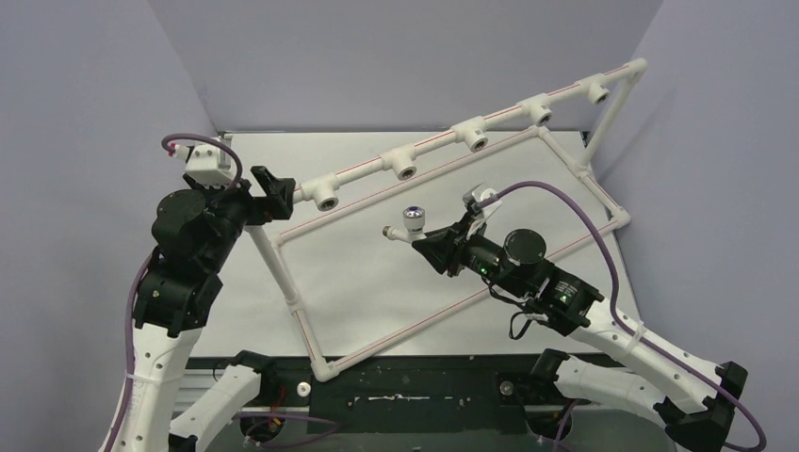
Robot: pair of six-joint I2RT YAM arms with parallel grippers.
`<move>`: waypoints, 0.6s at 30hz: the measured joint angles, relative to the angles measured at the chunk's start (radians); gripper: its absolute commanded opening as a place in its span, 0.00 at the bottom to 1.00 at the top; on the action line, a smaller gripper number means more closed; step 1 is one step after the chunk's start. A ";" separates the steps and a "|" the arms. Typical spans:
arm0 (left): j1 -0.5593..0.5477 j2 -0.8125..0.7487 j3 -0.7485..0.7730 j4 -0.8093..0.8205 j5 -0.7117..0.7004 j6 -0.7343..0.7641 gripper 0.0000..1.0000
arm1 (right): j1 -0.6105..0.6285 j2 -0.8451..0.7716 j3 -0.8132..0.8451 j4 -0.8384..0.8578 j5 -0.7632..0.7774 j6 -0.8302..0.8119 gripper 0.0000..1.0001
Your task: Install the water faucets
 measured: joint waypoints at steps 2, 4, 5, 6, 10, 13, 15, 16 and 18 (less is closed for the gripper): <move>-0.006 0.019 0.010 0.006 0.015 0.005 0.89 | 0.022 0.000 0.000 0.000 0.010 -0.004 0.00; -0.009 0.043 0.035 0.003 0.028 0.011 0.89 | 0.037 0.000 0.000 0.005 0.020 -0.008 0.00; -0.009 0.055 0.049 0.003 0.035 0.012 0.89 | 0.042 0.000 0.000 0.009 0.026 -0.010 0.00; -0.010 0.071 0.069 0.003 0.044 0.014 0.89 | 0.048 0.000 0.000 0.012 0.029 -0.013 0.00; -0.011 0.114 0.140 0.010 0.069 0.021 0.89 | 0.067 0.003 0.000 0.027 0.047 -0.024 0.00; -0.011 0.124 0.158 0.027 0.099 0.020 0.89 | 0.083 0.006 0.000 0.038 0.051 -0.029 0.00; -0.011 0.127 0.157 0.038 0.124 0.016 0.89 | 0.095 0.007 0.000 0.049 0.053 -0.034 0.00; -0.011 0.128 0.149 0.051 0.136 0.011 0.89 | 0.101 0.007 -0.001 0.054 0.055 -0.038 0.00; -0.011 0.123 0.114 0.088 0.153 0.004 0.89 | 0.109 0.007 -0.008 0.072 0.060 -0.045 0.00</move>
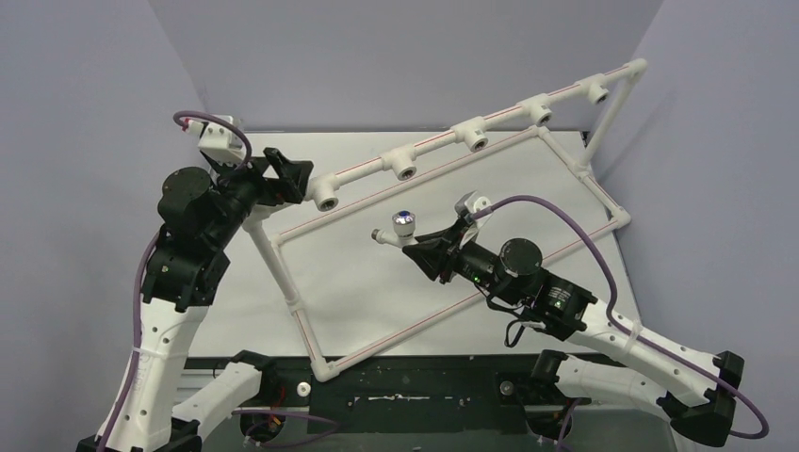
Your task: Install the water faucets
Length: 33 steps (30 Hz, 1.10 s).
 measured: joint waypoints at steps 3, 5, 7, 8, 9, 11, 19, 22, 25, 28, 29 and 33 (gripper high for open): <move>0.000 -0.015 -0.086 0.057 0.011 -0.010 0.89 | 0.012 0.000 -0.027 0.030 0.008 -0.006 0.00; 0.000 -0.024 -0.132 0.141 0.016 -0.020 0.89 | 0.020 0.003 -0.043 0.035 0.011 -0.009 0.00; 0.000 -0.039 -0.178 0.214 0.017 -0.020 0.89 | 0.029 0.009 -0.048 0.033 0.014 -0.013 0.00; 0.000 -0.049 -0.200 0.251 0.017 -0.019 0.89 | 0.034 0.012 -0.048 0.035 0.016 -0.014 0.00; 0.000 -0.060 -0.222 0.287 0.017 -0.020 0.89 | 0.040 0.014 -0.048 0.037 0.018 -0.016 0.00; 0.000 -0.079 -0.262 0.350 0.019 -0.019 0.89 | 0.050 0.016 -0.048 0.042 0.021 -0.021 0.00; -0.011 -0.106 -0.347 0.505 0.021 -0.015 0.89 | 0.170 0.017 -0.085 0.171 0.104 -0.092 0.00; -0.019 -0.111 -0.362 0.534 0.019 -0.008 0.89 | 0.240 0.019 -0.127 0.253 0.167 -0.161 0.00; -0.025 -0.117 -0.371 0.547 0.015 0.000 0.89 | 0.304 0.036 -0.161 0.346 0.227 -0.245 0.00; -0.035 -0.119 -0.375 0.552 0.002 0.008 0.89 | 0.371 0.079 -0.181 0.456 0.300 -0.348 0.00; -0.038 -0.120 -0.377 0.554 -0.004 0.009 0.89 | 0.394 0.096 -0.185 0.493 0.326 -0.384 0.00; -0.052 -0.122 -0.378 0.554 -0.038 0.014 0.89 | 0.488 0.167 -0.187 0.642 0.425 -0.540 0.00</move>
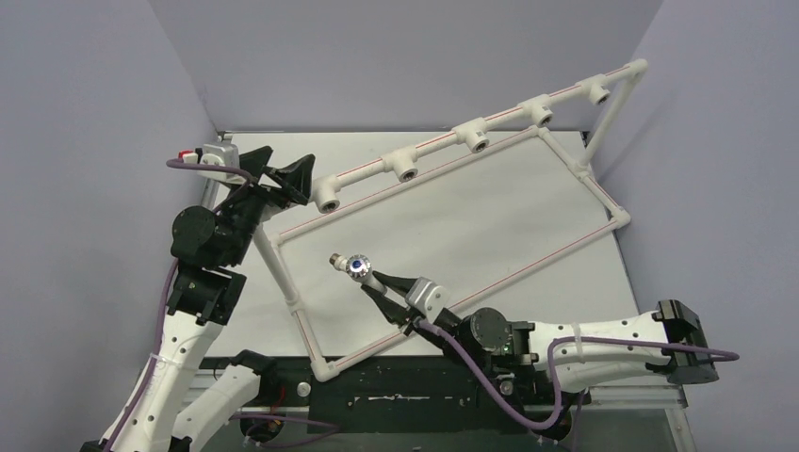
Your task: Install the water faucets
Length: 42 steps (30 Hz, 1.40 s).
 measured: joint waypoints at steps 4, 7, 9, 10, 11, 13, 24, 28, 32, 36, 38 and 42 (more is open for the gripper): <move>-0.012 -0.002 -0.001 0.000 -0.031 0.003 0.89 | 0.055 0.056 0.000 0.121 0.068 -0.128 0.00; -0.017 -0.003 -0.002 0.000 -0.045 0.004 0.89 | 0.060 0.082 0.003 0.182 0.114 -0.194 0.00; -0.020 -0.003 -0.002 0.000 -0.057 0.004 0.89 | 0.062 0.105 0.016 0.217 0.144 -0.238 0.00; -0.023 -0.003 -0.002 0.000 -0.063 0.004 0.89 | 0.061 0.115 0.024 0.229 0.157 -0.255 0.00; -0.026 -0.003 -0.002 0.000 -0.069 0.004 0.89 | 0.063 0.127 0.035 0.238 0.167 -0.276 0.00; -0.028 -0.003 -0.003 0.000 -0.078 0.004 0.89 | 0.068 0.148 0.059 0.255 0.183 -0.314 0.00; -0.039 -0.007 -0.003 0.000 -0.102 0.004 0.89 | 0.074 0.239 0.170 0.303 0.232 -0.452 0.00; -0.043 -0.008 -0.004 0.000 -0.106 0.004 0.89 | 0.075 0.281 0.188 0.338 0.256 -0.497 0.00; -0.044 -0.008 -0.004 0.000 -0.108 0.004 0.90 | 0.079 0.321 0.206 0.349 0.285 -0.543 0.00; -0.044 -0.008 -0.004 0.000 -0.110 0.004 0.90 | 0.079 0.359 0.227 0.381 0.309 -0.591 0.00; -0.044 -0.008 -0.004 0.000 -0.110 0.004 0.90 | 0.079 0.371 0.237 0.388 0.319 -0.610 0.00; -0.045 -0.008 -0.004 0.000 -0.110 0.004 0.90 | 0.079 0.386 0.256 0.407 0.338 -0.642 0.00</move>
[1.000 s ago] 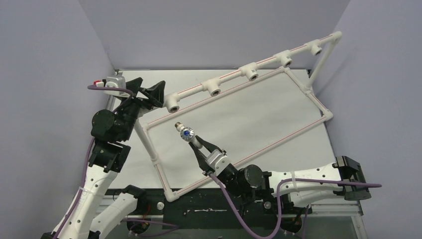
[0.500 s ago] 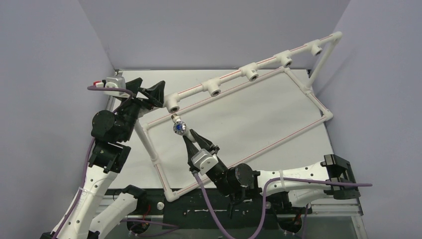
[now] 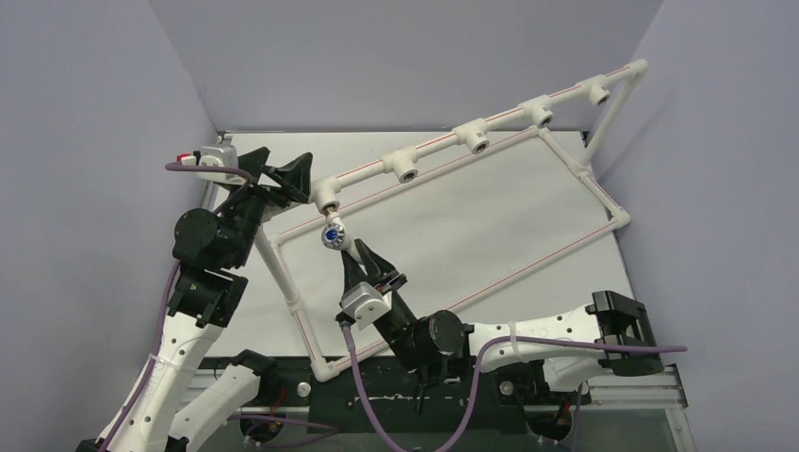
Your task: Install the water faucets
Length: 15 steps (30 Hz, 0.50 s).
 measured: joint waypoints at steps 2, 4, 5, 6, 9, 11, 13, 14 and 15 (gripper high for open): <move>0.000 0.000 0.000 0.000 0.000 0.000 0.90 | 0.000 0.006 0.005 0.010 0.008 -0.010 0.00; -0.001 0.000 0.000 0.000 0.000 0.000 0.90 | 0.000 0.014 0.011 0.018 0.016 -0.021 0.00; -0.001 0.000 0.000 0.000 0.000 0.000 0.89 | 0.000 0.019 0.015 0.025 0.021 -0.027 0.00; -0.001 0.000 0.000 0.000 0.000 0.000 0.90 | 0.000 0.025 0.020 0.029 0.024 -0.031 0.00; -0.001 0.000 0.000 0.000 -0.001 0.000 0.90 | 0.000 0.041 0.031 0.034 0.033 -0.045 0.00; -0.001 -0.001 0.000 0.000 -0.002 0.001 0.90 | 0.000 0.049 0.032 0.041 0.040 -0.055 0.00; -0.001 -0.001 0.000 0.000 -0.004 0.001 0.90 | 0.000 0.057 0.041 0.045 0.050 -0.063 0.00; -0.001 -0.001 0.000 0.000 -0.005 0.001 0.89 | 0.000 0.060 0.047 0.045 0.053 -0.066 0.00; -0.002 -0.001 0.000 0.000 -0.004 0.001 0.90 | 0.000 0.065 0.055 0.045 0.060 -0.071 0.00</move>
